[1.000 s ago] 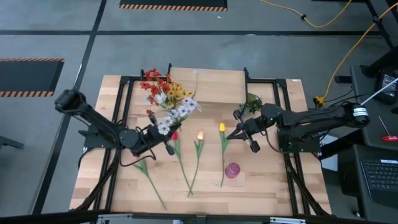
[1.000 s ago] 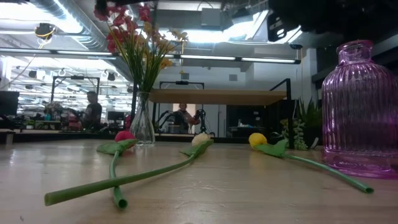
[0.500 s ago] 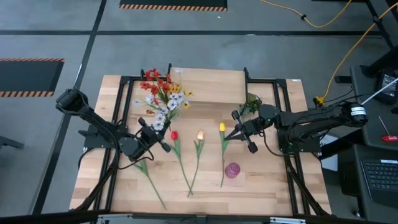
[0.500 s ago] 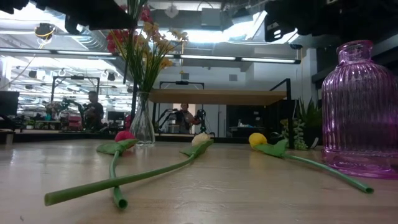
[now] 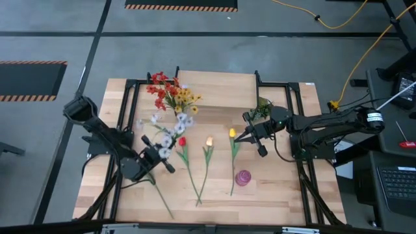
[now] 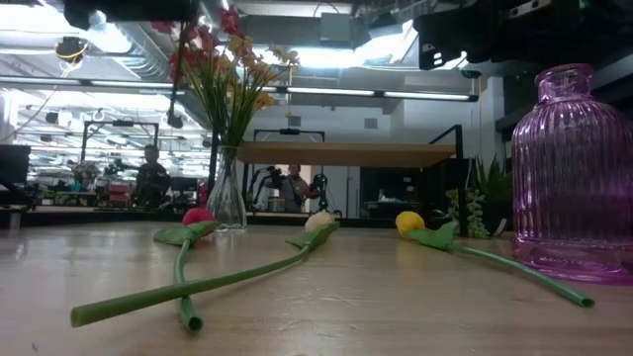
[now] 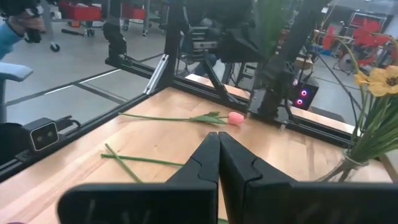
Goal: Pick and place flowers into a vace then onto a shelf
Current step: Put the white flowers into the transparent vase
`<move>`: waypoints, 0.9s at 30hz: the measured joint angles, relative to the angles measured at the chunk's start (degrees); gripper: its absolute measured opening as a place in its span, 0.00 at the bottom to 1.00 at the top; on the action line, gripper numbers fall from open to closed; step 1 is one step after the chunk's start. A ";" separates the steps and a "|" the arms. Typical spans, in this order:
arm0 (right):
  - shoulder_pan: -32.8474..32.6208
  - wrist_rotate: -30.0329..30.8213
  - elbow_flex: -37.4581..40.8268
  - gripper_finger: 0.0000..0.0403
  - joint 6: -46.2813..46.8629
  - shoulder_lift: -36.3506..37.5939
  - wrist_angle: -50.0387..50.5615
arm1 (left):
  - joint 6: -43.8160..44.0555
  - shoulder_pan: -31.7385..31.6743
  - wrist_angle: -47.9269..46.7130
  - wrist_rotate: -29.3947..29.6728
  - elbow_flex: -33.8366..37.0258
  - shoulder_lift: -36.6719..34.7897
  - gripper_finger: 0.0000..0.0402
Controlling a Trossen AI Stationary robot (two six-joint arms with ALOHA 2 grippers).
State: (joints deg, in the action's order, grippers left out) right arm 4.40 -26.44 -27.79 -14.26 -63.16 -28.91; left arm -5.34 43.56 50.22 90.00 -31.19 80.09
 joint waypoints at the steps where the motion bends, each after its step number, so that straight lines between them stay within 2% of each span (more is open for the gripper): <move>1: -0.02 0.00 0.00 0.01 0.02 0.00 -0.03 | -0.12 0.48 -0.27 -0.14 -0.24 0.35 0.01; 11: -0.02 -0.13 0.00 0.01 -0.48 0.00 -0.39 | 1.56 -2.25 -1.12 0.03 -0.39 2.68 0.01; 14: -0.02 -0.13 0.00 0.01 -1.10 0.00 -0.39 | -0.94 -2.48 -0.96 -2.27 -0.77 2.65 0.01; 17: -0.02 -0.13 0.00 0.01 -1.12 0.00 -0.40 | -7.28 -2.46 1.73 -8.72 -2.58 2.33 0.01; 24: -0.02 -0.13 0.00 0.01 -1.23 0.00 -0.39 | -27.43 -0.84 14.55 -31.42 -4.99 2.30 0.01; 25: -0.02 -0.13 0.00 0.01 -1.21 0.00 -0.37 | -30.77 -0.47 16.66 -33.61 -4.80 2.30 0.01; 27: -0.02 -0.13 0.00 0.01 -1.21 0.00 -0.39 | -36.61 0.34 21.88 -34.25 -4.28 2.30 0.01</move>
State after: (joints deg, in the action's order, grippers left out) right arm 4.38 -26.57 -27.79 -15.47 -63.16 -29.30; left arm -41.94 43.89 72.10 55.76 -35.47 82.39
